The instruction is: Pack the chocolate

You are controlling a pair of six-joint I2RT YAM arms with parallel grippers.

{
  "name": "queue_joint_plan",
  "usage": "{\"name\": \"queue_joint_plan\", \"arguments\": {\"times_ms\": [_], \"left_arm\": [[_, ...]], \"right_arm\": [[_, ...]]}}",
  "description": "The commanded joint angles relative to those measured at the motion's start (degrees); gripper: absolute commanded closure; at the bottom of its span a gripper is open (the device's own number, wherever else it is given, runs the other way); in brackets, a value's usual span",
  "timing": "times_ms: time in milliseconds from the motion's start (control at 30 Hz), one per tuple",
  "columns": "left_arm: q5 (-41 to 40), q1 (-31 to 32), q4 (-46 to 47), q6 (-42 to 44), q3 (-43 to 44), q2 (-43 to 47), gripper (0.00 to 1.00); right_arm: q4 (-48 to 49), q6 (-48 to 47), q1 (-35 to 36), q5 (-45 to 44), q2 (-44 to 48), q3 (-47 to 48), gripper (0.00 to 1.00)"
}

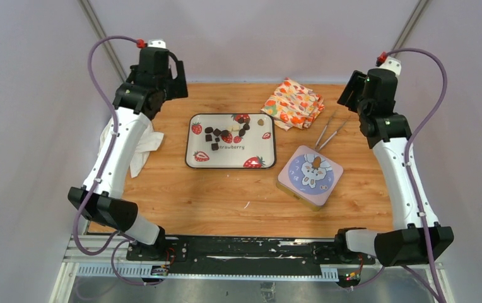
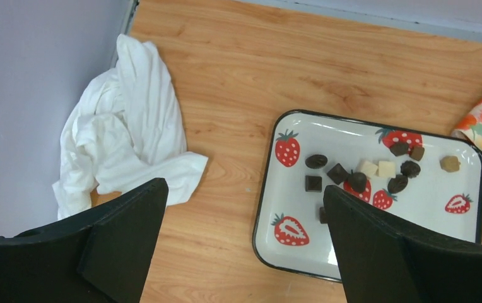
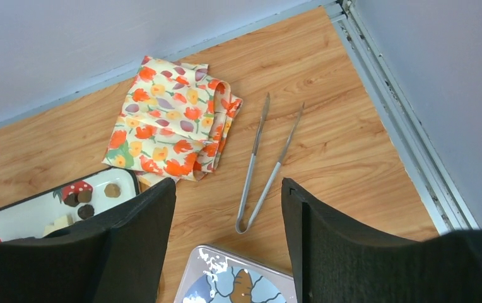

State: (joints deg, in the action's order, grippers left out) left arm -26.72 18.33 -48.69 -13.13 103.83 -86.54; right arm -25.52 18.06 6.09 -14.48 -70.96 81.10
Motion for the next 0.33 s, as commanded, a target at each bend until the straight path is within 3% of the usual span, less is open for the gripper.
{"name": "queue_joint_plan", "arguments": {"times_ms": [0,167,300], "left_arm": [[10.6,-6.6,-2.4,-4.8,0.5,1.2,0.0],[9.8,-9.8,-2.4,-4.0,0.3,2.6,0.0],[4.5,-10.0,-2.5,-7.4,0.0,2.6,0.0]], "right_arm": [[-2.3,2.3,-6.3,2.9,1.9,0.1,0.33],[-2.3,7.6,-18.3,10.6,3.5,-2.1,0.33],[-2.3,7.4,-20.5,9.8,4.2,-3.1,0.33]]}}
